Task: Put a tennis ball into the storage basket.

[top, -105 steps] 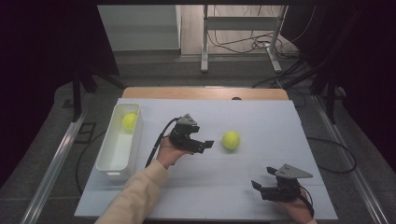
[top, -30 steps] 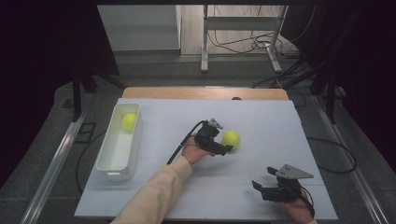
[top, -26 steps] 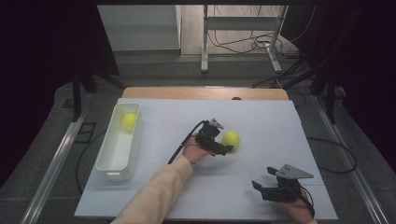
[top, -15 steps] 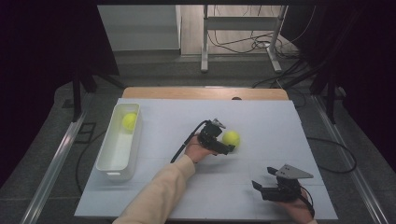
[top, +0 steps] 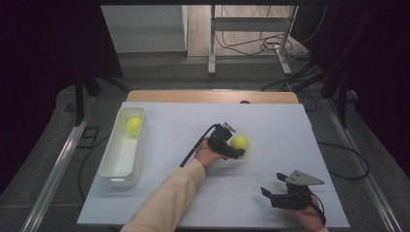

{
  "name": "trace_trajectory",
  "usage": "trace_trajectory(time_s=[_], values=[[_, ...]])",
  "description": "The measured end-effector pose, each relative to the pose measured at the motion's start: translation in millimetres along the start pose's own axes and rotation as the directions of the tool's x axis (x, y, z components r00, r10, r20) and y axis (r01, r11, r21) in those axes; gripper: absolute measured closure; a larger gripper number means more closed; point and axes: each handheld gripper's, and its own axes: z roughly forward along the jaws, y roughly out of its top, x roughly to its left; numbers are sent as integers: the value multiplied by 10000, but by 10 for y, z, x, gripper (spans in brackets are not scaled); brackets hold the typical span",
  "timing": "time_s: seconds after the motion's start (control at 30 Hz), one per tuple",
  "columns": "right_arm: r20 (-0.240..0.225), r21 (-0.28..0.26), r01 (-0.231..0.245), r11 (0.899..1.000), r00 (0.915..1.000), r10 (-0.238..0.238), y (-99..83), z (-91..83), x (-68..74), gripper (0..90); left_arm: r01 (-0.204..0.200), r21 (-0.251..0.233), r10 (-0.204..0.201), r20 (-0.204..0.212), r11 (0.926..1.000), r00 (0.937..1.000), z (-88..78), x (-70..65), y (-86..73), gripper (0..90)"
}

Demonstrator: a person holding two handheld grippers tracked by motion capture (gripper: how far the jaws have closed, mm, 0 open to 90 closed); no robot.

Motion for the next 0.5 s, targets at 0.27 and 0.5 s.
trace_trajectory(time_s=[0.27, 0.5], values=[[49, 16, 10, 10000, 10000, -10, 0, -4, -1, 164, 43, -13, -43, -43, 10000, 10000, 76, -10, 62, 100], [45, 2, 61, 10000, 10000, -61, -1, -7, 3, 164, 155, -103, -153, 176, 9998, 9997, 91, -7, 66, 230]])
